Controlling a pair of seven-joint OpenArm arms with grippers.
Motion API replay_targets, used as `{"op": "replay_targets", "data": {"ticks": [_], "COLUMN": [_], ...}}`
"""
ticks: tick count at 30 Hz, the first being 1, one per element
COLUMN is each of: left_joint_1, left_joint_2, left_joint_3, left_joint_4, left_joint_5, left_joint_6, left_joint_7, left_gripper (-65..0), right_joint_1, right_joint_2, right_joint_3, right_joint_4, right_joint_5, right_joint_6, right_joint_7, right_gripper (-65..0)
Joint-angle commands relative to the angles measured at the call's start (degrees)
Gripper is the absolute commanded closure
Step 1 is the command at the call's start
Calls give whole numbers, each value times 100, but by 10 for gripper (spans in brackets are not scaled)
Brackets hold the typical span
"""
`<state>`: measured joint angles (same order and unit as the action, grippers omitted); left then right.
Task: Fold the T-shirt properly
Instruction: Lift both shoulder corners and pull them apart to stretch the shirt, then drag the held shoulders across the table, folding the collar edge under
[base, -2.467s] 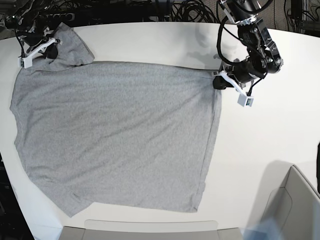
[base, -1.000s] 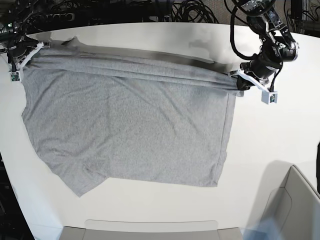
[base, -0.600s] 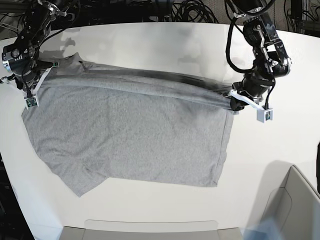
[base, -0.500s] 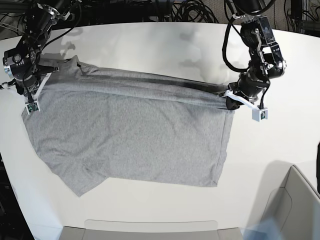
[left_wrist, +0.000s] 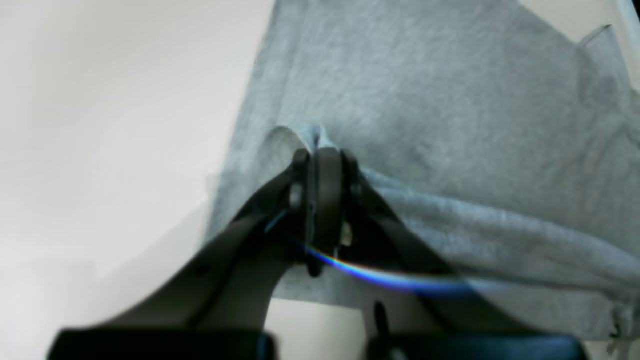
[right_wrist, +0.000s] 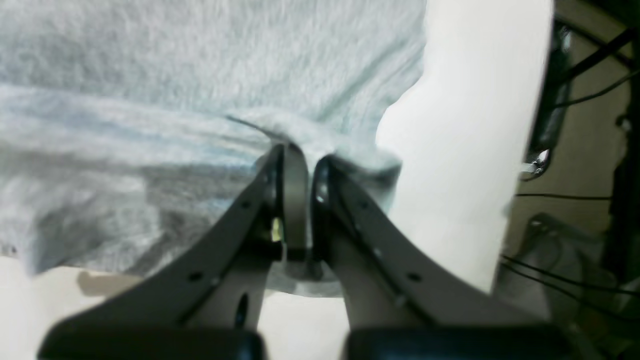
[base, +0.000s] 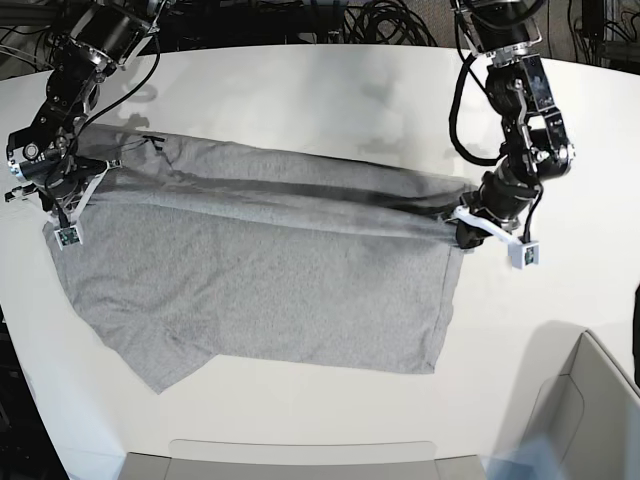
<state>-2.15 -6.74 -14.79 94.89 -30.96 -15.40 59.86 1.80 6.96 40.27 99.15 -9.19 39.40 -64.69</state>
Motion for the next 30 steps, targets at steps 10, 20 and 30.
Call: {"op": "replay_targets", "data": {"ticks": [10,20,30], "left_joint_1": [-448,-809,-826], "left_joint_2": [-174,-192,-200], "left_joint_3": [50,59,59], "left_joint_4": [-764,-1476,-1792], "left_joint_5": [-20,-20,-20], "left_joint_6": [-3,-3,-3], "left_joint_7": [-390,-548,-803], "left_gripper": [0,0,0], "right_joint_1": [501,932,1222], "right_joint_2": [152,346,354], "right_joint_3": [12,12,-5], "right_joint_4": [-399,-1173,-1674], "right_joint_5": [-8,-8,0], "right_joint_6": [60,60,60], "right_joint_7": [249,477,697], "right_gripper": [0,0,0]}}
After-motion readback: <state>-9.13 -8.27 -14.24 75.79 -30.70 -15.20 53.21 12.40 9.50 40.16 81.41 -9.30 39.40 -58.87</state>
